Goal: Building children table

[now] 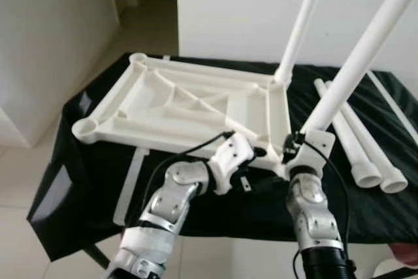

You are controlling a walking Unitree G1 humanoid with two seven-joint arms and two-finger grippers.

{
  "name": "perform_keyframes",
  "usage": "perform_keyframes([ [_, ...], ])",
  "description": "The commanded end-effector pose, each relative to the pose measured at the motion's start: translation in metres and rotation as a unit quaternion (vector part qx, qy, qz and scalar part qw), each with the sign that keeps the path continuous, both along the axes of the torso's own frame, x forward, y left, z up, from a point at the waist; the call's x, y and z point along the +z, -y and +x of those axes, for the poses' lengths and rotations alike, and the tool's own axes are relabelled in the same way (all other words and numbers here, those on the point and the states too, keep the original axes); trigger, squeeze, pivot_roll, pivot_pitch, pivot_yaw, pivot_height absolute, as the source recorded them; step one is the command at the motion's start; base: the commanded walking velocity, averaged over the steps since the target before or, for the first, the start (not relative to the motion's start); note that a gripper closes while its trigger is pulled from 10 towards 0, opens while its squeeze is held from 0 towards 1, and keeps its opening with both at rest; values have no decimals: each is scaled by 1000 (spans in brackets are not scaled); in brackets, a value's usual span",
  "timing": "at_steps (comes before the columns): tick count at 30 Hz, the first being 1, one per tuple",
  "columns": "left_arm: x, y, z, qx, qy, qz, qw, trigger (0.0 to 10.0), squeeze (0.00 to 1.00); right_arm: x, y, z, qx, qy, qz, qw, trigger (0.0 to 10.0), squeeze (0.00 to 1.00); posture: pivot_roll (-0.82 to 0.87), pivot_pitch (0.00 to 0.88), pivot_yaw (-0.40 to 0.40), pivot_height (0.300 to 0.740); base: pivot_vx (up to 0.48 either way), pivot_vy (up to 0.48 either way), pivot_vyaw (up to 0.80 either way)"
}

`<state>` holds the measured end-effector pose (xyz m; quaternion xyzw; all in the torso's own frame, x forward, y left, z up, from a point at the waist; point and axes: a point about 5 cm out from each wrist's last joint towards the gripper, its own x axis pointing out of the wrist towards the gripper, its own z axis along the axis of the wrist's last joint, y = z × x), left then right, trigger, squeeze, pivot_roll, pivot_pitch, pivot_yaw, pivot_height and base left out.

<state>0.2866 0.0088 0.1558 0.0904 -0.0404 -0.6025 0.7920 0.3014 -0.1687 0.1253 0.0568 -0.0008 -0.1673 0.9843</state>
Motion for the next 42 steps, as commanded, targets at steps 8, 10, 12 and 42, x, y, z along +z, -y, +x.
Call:
perform_keyframes([
  [8, 5, 1, 10, 49, 22, 0, 999, 10000, 0, -9, -1, 4, 28, -20, -1, 999, 10000, 1000, 16, 0, -27, 740, 0, 0, 0],
  [10, 4, 2, 9, 48, 23, 1, 999, 10000, 0, -7, -3, 4, 35, -13, -2, 999, 10000, 1000, 13, 0, -25, 740, 0, 0, 0],
  [12, 4, 2, 9, 46, 22, 0, 999, 10000, 0, -5, -4, 3, 40, -8, -4, 999, 10000, 1000, 11, 0, -24, 740, 0, 0, 0],
  [42, 8, 3, 10, 28, 35, 7, 999, 10000, 0, 7, 32, -3, 312, 14, -116, 943, 10000, 0, -11, 0, 14, 740, 0, 0, 0],
])
